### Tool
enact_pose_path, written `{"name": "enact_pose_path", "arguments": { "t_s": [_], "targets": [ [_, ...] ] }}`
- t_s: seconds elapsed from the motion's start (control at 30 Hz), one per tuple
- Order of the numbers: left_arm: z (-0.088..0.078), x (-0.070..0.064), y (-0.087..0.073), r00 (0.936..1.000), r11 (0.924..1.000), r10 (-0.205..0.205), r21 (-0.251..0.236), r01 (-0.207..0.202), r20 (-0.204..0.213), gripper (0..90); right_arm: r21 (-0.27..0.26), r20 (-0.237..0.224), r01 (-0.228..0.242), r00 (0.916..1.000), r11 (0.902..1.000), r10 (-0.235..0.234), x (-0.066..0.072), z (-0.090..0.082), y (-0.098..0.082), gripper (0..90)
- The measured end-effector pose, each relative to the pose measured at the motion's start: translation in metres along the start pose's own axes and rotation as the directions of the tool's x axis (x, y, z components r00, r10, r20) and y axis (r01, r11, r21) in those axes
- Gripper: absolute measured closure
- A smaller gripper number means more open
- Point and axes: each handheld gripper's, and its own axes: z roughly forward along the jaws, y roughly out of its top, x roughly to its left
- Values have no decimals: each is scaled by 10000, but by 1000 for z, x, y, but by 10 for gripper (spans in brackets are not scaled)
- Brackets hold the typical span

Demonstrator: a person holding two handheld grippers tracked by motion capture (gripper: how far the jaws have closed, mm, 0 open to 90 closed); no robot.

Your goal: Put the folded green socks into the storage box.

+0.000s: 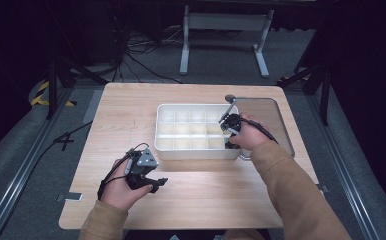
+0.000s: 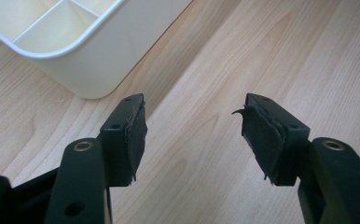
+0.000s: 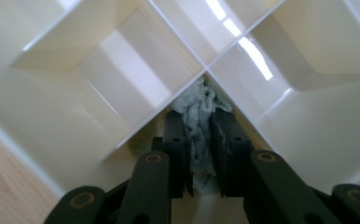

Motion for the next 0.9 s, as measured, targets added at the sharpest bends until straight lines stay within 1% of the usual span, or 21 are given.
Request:
{"name": "enact_pose_path", "arguments": {
  "t_s": [0.07, 0.1, 0.13, 0.17, 0.23, 0.27, 0.33, 0.43, 0.47, 0.5, 0.53, 0.57, 0.6, 0.63, 0.73, 0.77, 0.8, 0.83, 0.87, 0.9],
  "targets": [
    [0, 0, 0, 10000, 10000, -55, -21, 55, 18, 406, 360, 147, 106, 9998, 9993, -112, 2, 3, 5, 766],
    [0, 0, 0, 10000, 10000, -49, -14, 49, 10, 406, 592, 330, 293, 9990, 9978, -313, 4, 5, 8, 765],
    [0, 0, 0, 10000, 10000, -49, -14, 49, 10, 406, 665, 375, 267, 9989, 9974, -293, 6, 6, 10, 763],
    [-1, -1, 0, 10000, 10000, -17, -27, 17, 50, 406, 807, 463, 428, 9978, 9958, -467, 6, 6, 11, 760],
    [-1, -1, 0, 10000, 10000, -8, -46, 8, 39, 406, 754, 428, 448, 9979, 9961, -481, 7, 6, 11, 756],
    [-2, 0, 0, 10000, 10000, -23, -64, 23, 52, 406, 644, 372, 508, 9979, 9966, -533, 5, 5, 9, 747],
    [-2, 0, 1, 10000, 10000, -48, -81, 49, 60, 406, 211, 102, 302, 9995, 9993, -304, 2, 3, 4, 714],
    [-2, 0, 1, 10000, 10000, -21, -77, 22, 84, 404, -266, -138, 95, 9999, 9996, -98, -1, -1, -3, 667],
    [-2, 0, 2, 10000, 10000, 47, -62, -46, 57, 404, -384, -98, 130, 9999, 9992, -134, -1, -5, -6, 637],
    [-3, 0, 2, 10000, 10000, 21, -62, -21, 35, 403, -497, -131, 163, 9998, 9986, -170, -1, -8, -8, 611],
    [-3, -1, 2, 10000, 9999, -36, -108, 37, 92, 403, -645, -188, 42, 9998, 9979, -55, -1, -11, -10, 594],
    [-4, -1, 1, 9999, 9999, -42, -121, 44, 98, 403, -908, -376, -57, 9993, 9959, 23, -2, -17, -12, 590],
    [-4, -1, 1, 9999, 9999, -42, -121, 44, 98, 402, -1093, -410, -70, 9992, 9940, 25, -1, -21, -14, 579],
    [-5, -1, 1, 9999, 9999, -42, -151, 43, 96, 402, -1345, -462, -24, 9989, 9909, -38, -1, -26, -17, 566],
    [-6, -2, 0, 9999, 9998, -95, -187, 97, 115, 402, -1973, -333, 96, 9993, 9803, -165, -1, -38, -22, 547],
    [-8, -2, -1, 9999, 9998, -58, -215, 61, 126, 402, -2218, -352, 118, 9992, 9750, -201, 0, -42, -24, 536],
    [-9, -2, -1, 9998, 9997, -118, -193, 121, 146, 402, -2479, -377, 122, 9990, 9687, -222, 0, -46, -27, 529],
    [-9, -2, -1, 9998, 9997, -118, -193, 121, 146, 402, -2479, -377, 122, 9990, 9687, -222, 0, -46, -27, 529],
    [-9, -2, -1, 9998, 9997, -130, -227, 134, 160, 402, -2669, -405, 126, 9989, 9636, -243, 1, -49, -28, 523],
    [-10, -2, -1, 9999, 9997, -58, -229, 61, 118, 402, -3130, -435, 173, 9985, 9496, -325, 2, -55, -32, 517]
  ]
}}
